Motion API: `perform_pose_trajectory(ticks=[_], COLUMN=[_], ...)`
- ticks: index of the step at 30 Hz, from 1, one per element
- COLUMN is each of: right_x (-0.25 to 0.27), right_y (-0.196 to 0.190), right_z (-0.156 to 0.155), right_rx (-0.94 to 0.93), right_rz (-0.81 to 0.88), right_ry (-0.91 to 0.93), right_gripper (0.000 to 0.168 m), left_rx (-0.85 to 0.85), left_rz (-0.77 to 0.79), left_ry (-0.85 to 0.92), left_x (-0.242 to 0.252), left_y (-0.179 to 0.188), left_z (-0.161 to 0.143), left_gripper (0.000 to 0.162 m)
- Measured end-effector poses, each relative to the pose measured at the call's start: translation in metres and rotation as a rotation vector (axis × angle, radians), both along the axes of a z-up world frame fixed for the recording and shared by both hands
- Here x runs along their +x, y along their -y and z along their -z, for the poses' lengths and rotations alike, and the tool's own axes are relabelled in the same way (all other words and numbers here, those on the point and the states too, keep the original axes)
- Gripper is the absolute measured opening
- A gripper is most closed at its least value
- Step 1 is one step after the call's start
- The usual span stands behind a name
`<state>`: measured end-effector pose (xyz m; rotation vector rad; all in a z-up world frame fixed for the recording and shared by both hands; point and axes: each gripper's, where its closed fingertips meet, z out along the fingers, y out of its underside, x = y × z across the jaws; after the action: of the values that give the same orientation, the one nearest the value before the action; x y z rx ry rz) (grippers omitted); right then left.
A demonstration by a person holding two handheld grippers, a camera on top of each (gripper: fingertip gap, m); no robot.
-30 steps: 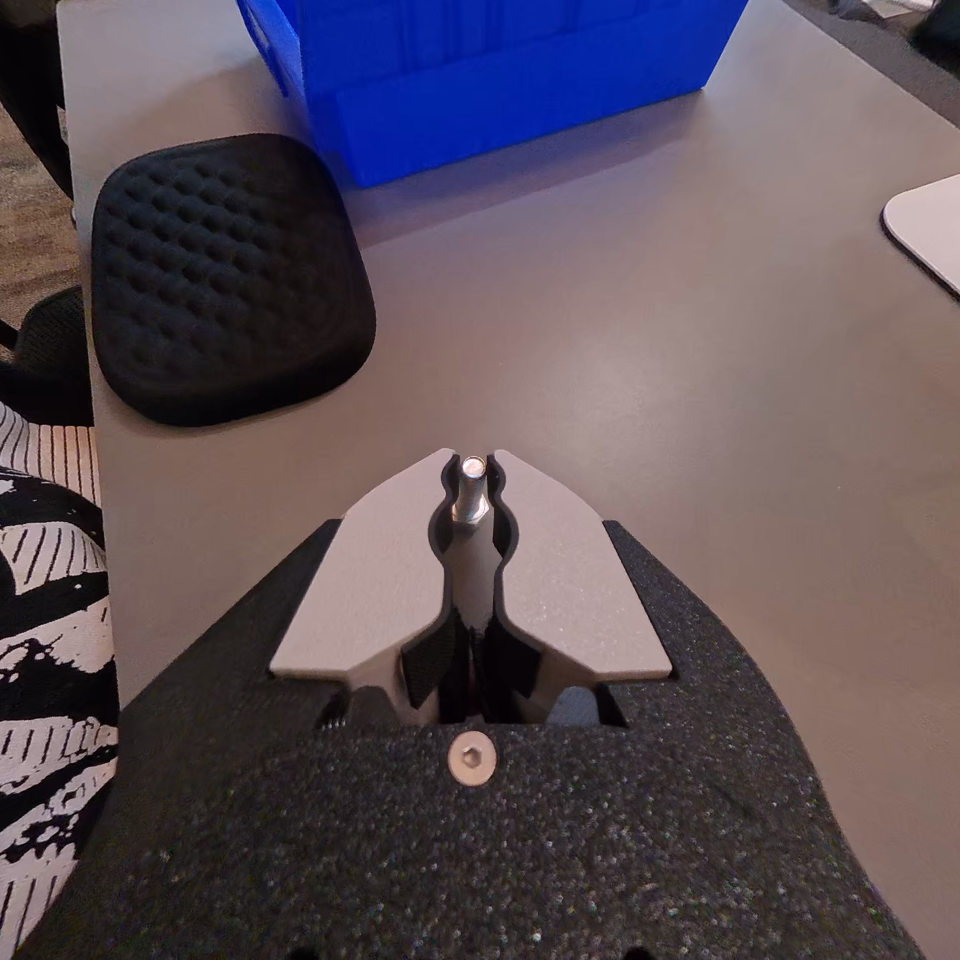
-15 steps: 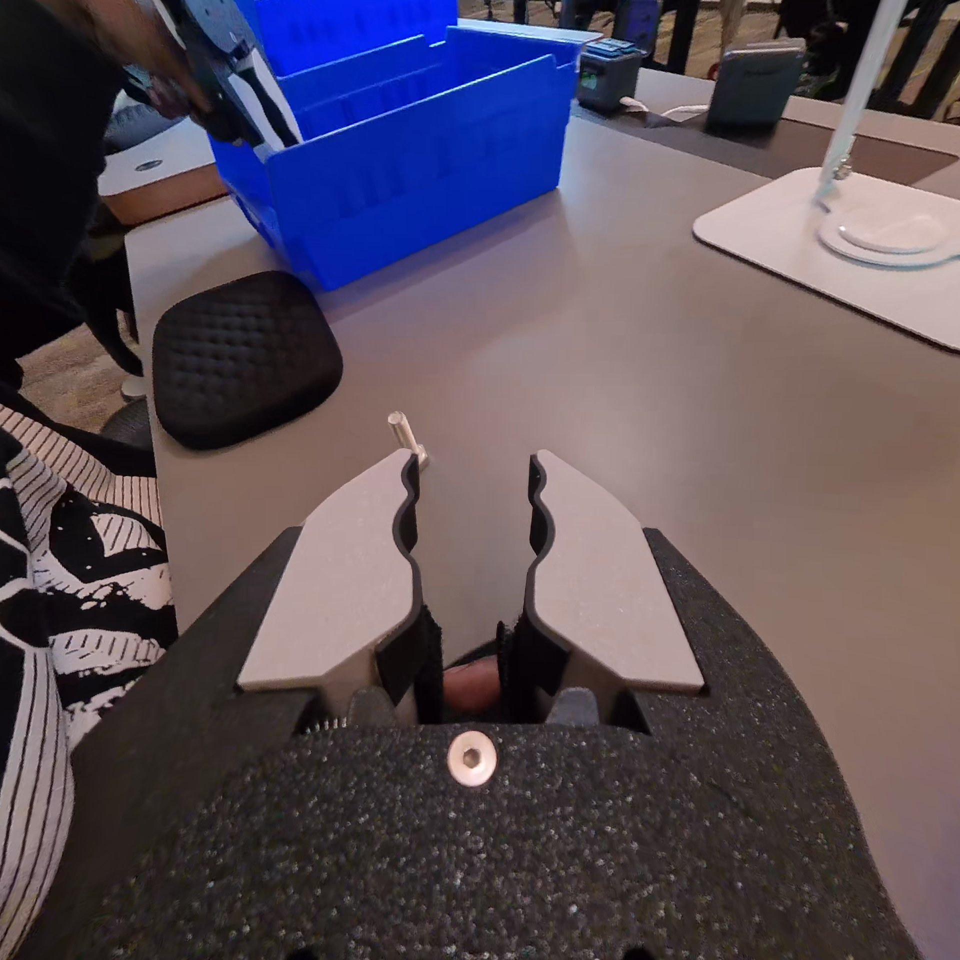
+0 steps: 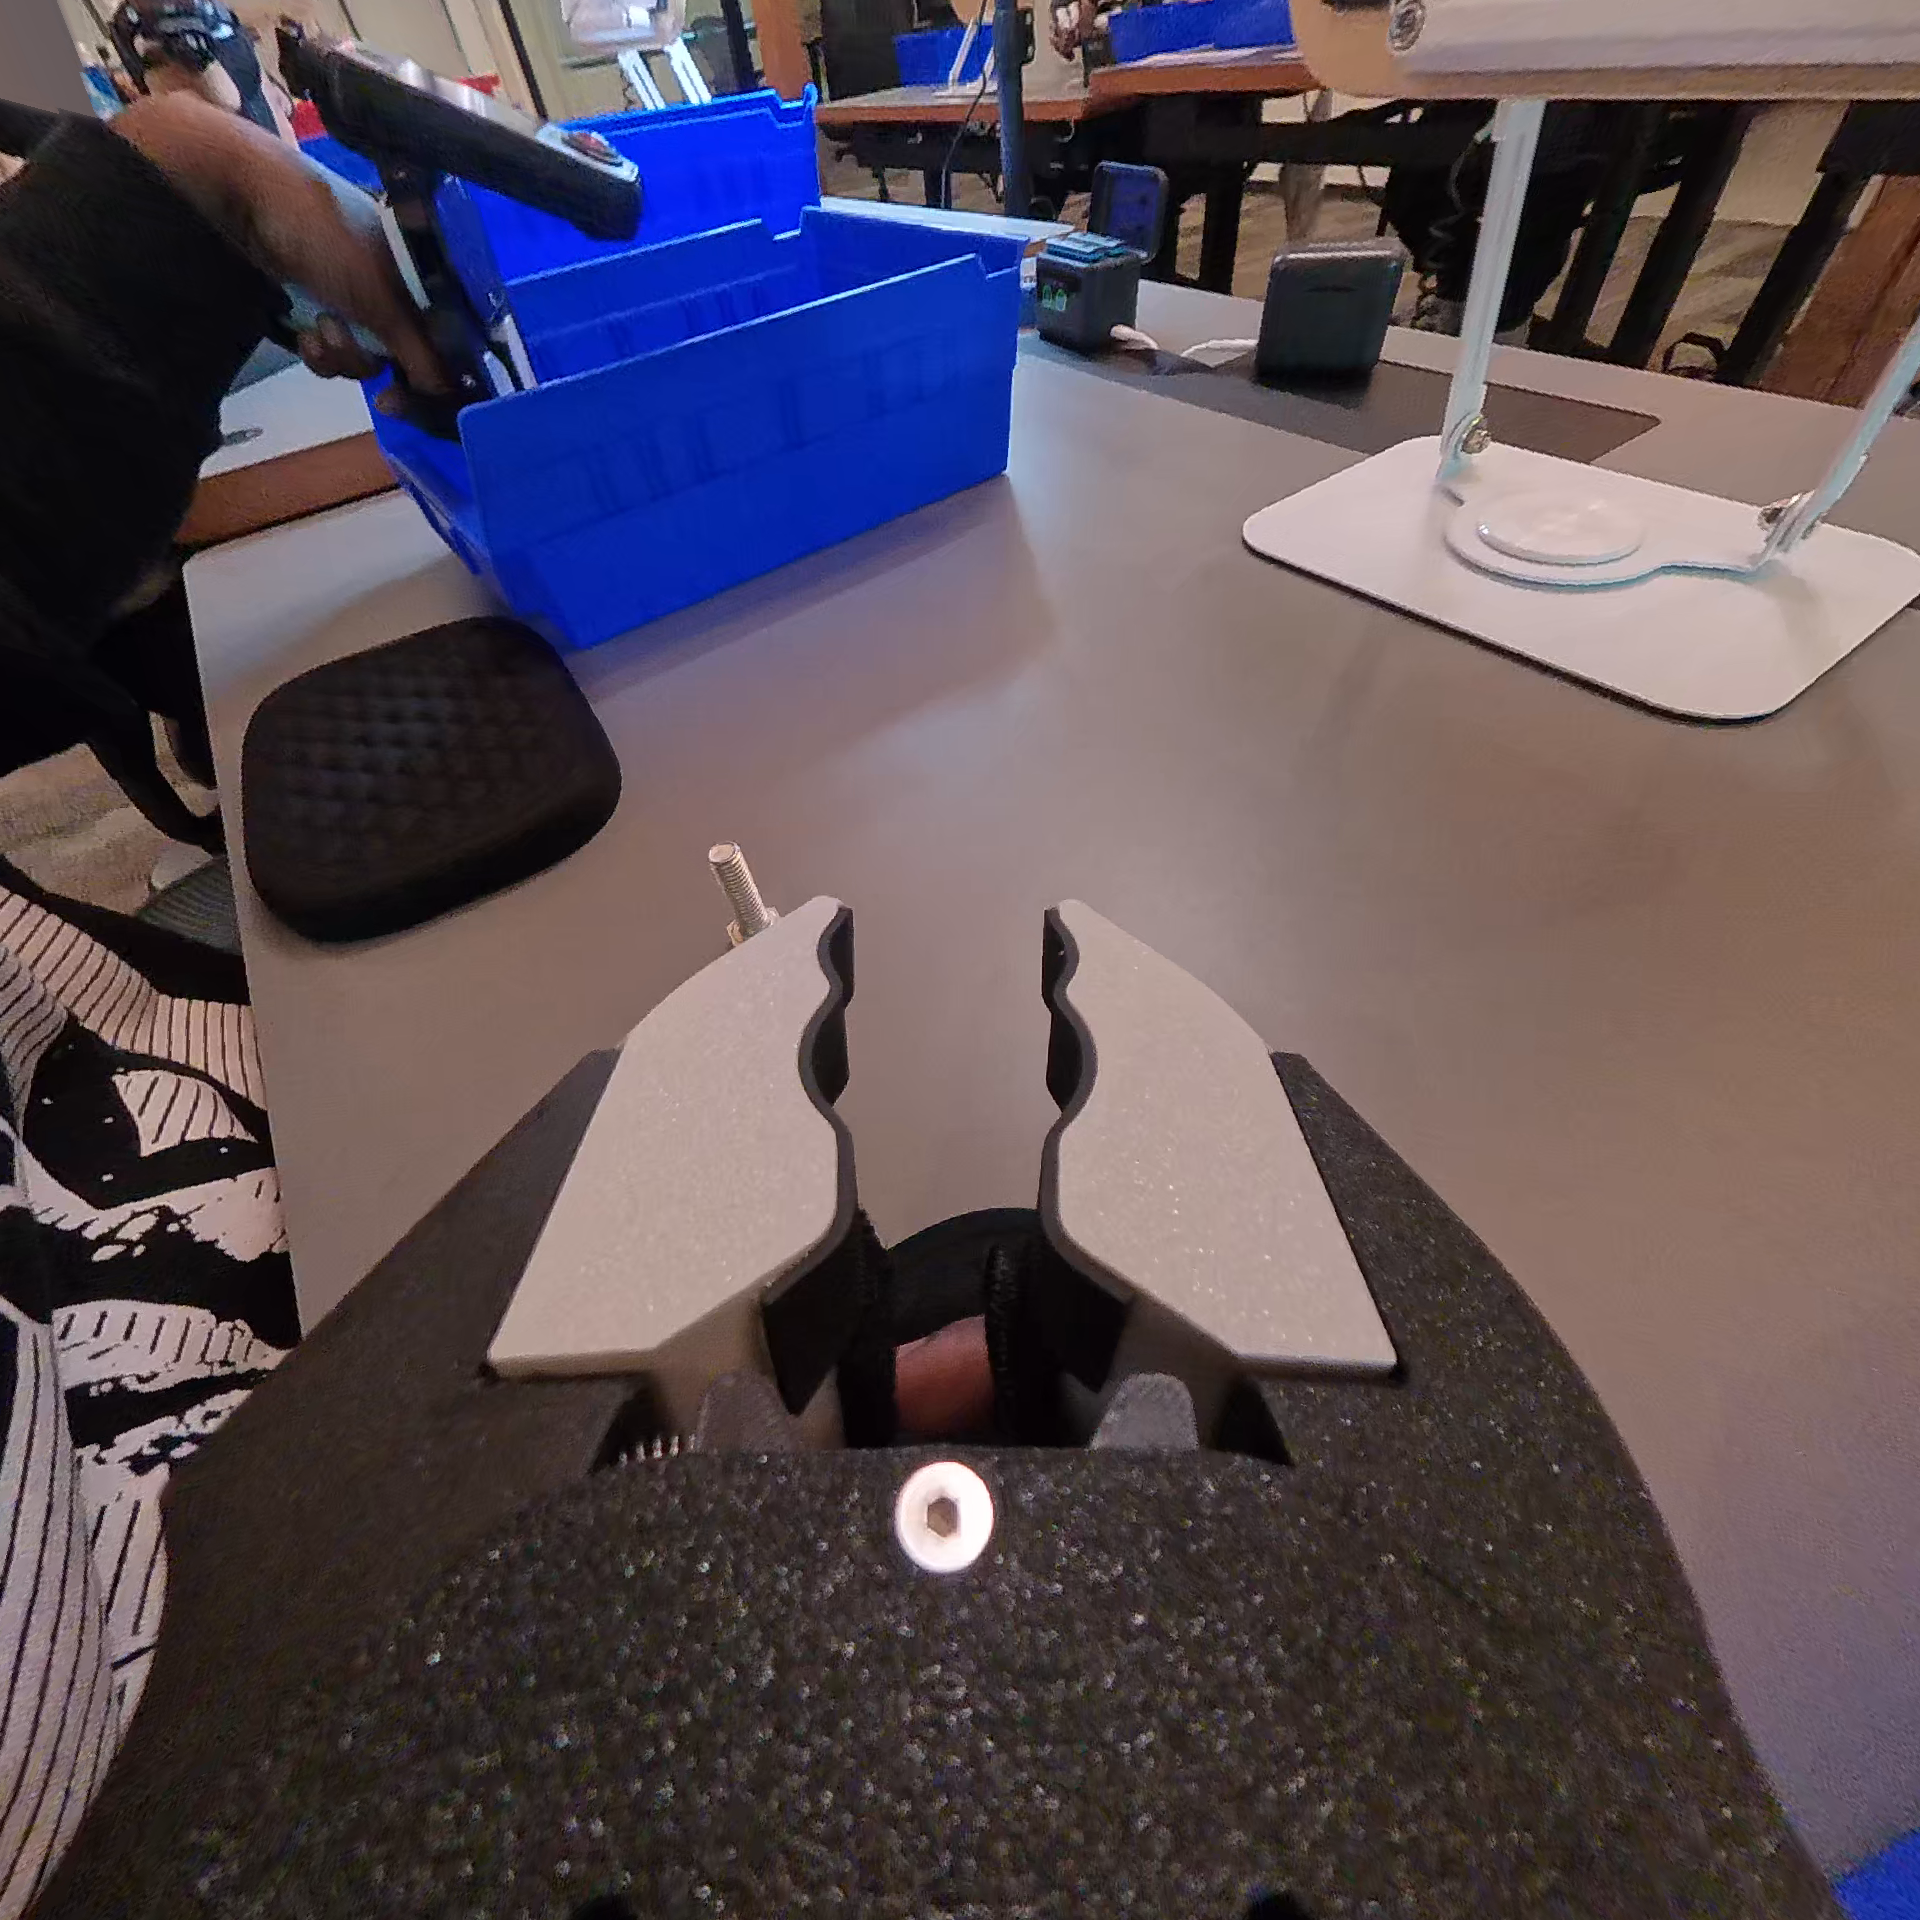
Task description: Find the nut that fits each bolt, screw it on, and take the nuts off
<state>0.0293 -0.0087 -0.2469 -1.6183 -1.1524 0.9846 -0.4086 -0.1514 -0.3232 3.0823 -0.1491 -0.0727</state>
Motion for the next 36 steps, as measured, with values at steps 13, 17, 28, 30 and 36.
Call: perform_pose_trajectory(ticks=[13, 17, 28, 30, 36], right_x=[0.001, -0.001, -0.014, -0.021, -0.040], right_y=[0.000, 0.002, 0.025, 0.038, 0.080], right_z=[0.002, 0.005, -0.016, -0.033, -0.077], right_rx=[-0.003, -0.006, 0.151, 0.241, 0.616], right_rz=[0.004, -0.011, -0.150, -0.209, -0.403], right_ry=[0.002, 0.026, -0.073, -0.152, -0.318], right_gripper=[0.032, 0.032, 0.033, 0.033, 0.028], left_rx=[0.138, 0.306, 1.206, 1.173, 0.927], left_rz=[0.070, 0.094, 0.258, 0.281, 0.317], left_ry=[0.073, 0.075, 0.800, 1.022, 1.465], left_x=[0.010, 0.021, 0.202, 0.245, 0.345], left_y=[-0.012, -0.027, -0.078, -0.070, -0.046], left_z=[0.001, -0.016, -0.178, -0.187, -0.181], left_gripper=[0.020, 0.019, 0.019, 0.018, 0.019])
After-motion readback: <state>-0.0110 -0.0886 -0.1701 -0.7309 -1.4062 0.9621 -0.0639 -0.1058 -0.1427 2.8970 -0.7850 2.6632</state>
